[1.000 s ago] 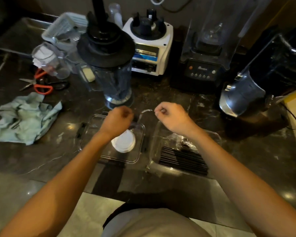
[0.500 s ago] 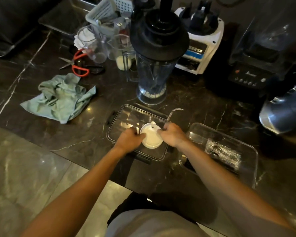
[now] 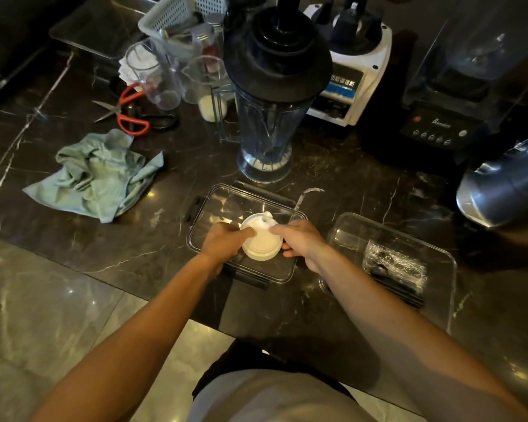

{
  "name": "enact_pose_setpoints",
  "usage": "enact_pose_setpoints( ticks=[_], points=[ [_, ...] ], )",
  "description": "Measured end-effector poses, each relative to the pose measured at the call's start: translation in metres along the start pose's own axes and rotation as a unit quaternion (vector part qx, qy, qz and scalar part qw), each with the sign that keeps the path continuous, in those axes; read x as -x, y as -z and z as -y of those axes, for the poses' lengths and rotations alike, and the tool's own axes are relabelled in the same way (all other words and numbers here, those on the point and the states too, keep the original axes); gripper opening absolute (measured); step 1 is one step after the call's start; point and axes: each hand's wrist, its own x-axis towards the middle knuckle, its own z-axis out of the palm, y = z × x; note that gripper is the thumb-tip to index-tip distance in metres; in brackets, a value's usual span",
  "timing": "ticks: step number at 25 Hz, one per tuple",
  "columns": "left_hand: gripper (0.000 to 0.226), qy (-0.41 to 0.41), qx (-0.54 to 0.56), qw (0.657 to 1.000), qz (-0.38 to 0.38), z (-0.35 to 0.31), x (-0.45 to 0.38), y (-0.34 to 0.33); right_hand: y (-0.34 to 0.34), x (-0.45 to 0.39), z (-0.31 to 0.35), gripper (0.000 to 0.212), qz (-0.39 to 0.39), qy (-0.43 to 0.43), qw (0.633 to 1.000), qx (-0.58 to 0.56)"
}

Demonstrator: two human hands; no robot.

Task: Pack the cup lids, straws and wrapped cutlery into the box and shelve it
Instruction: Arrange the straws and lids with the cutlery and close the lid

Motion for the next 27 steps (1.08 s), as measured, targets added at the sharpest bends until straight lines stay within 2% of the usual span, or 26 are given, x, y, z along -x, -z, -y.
enact_pose_setpoints(
  ticks=[4,7,10,14,18,22,27],
  points=[
    [0.017,-0.04,-0.002,0.999,-0.018,-0.027,0.011,0.004,0.007,0.022,0.014,0.028,-0.004,0.038,0.998,-0.05],
    [0.018,-0.09,0.017,0.996,-0.022,-0.068,0.02,-0.007,0.046,0.051,0.026,0.026,-0.034,0.105,0.99,-0.092],
    [0.027,-0.142,0.03,0.988,0.048,-0.102,0.033,-0.045,0.106,0.084,0.016,0.025,-0.067,0.144,0.977,-0.14],
    [0.022,-0.18,-0.065,0.972,0.133,-0.118,0.056,-0.12,0.173,0.11,-0.035,0.022,-0.136,0.122,0.967,-0.176],
    [0.022,-0.162,-0.159,0.962,0.15,-0.107,0.074,-0.168,0.197,0.106,-0.084,0.024,-0.148,0.078,0.965,-0.201],
    [0.009,-0.068,-0.057,0.989,0.116,-0.084,0.085,-0.187,0.186,0.092,-0.105,0.022,-0.142,0.063,0.974,-0.165],
    [0.035,-0.057,-0.041,0.995,0.071,-0.068,0.088,-0.201,0.162,0.069,-0.106,0.019,-0.139,0.06,0.978,-0.145]
  ],
)
